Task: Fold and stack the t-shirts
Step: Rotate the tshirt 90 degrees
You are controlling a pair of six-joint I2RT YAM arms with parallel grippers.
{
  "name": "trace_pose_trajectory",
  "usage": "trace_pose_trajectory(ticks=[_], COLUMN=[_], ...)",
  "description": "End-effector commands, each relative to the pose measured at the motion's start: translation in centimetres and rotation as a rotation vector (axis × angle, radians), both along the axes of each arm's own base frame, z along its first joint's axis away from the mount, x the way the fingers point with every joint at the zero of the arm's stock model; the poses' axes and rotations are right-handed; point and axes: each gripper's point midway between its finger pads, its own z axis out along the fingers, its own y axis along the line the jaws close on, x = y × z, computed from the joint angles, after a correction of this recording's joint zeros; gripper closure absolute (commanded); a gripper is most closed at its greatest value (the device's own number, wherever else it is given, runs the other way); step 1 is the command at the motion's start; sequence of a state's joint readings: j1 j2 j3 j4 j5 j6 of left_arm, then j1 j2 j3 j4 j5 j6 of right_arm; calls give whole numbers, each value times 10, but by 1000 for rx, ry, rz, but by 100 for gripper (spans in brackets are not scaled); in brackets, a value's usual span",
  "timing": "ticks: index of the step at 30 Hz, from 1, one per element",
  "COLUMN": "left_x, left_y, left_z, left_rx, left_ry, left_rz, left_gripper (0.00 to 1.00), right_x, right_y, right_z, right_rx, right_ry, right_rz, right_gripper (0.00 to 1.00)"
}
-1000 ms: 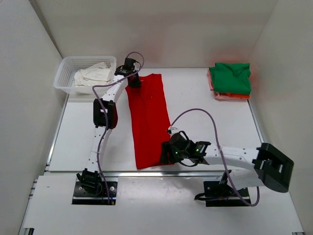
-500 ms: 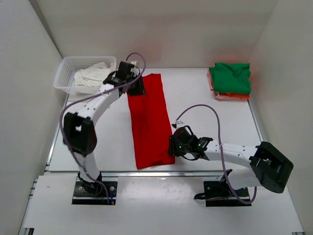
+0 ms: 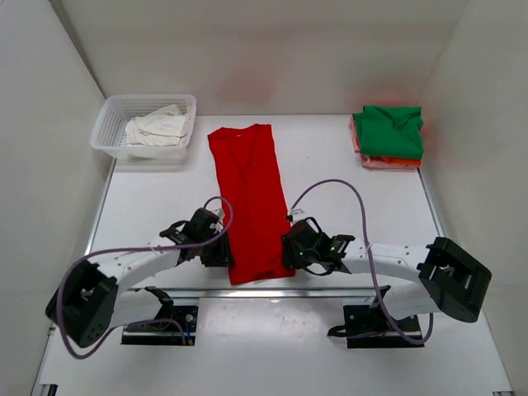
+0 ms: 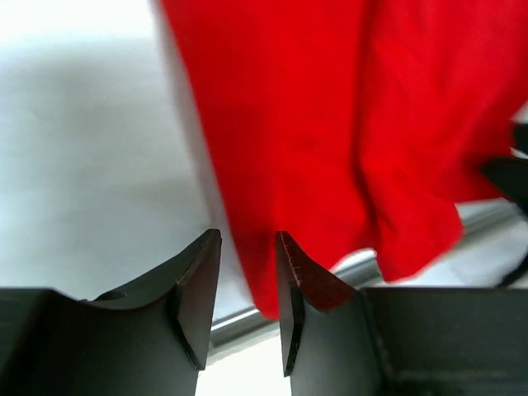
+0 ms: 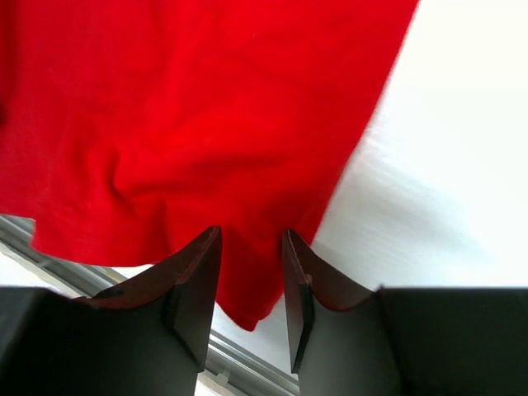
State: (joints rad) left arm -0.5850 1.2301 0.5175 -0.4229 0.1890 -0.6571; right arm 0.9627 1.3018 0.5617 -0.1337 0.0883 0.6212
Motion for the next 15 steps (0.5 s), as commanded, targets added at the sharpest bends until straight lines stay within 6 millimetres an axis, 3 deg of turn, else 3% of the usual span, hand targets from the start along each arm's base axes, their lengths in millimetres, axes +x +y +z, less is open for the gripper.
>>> trace_pose_trajectory(ticks=[1, 4, 6, 9, 11, 15], left_x=[-1, -4, -8, -15, -25, -27], left_y=[-19, -25, -26, -25, -19, -10], left_z=[14, 17, 13, 4, -5, -4], left_rx=[-106, -128, -133, -84, -40, -40], left_ry=[-67, -75, -59, -29, 13, 2], left_rz=[19, 13, 10, -43, -58, -42], left_gripper=[56, 54, 54, 67, 97, 100], right_x=[-4, -11, -11, -15, -18, -21], right_y=[8, 11, 7, 3, -3, -11], right_z=[-6, -12, -17, -16, -15, -6], right_rx=[-31, -53, -76, -70, -47, 65], right_ry=[8, 18, 32, 43, 54, 81], right_rz=[28, 37, 22, 21, 4, -46], right_gripper=[66, 67, 84, 90, 92, 100])
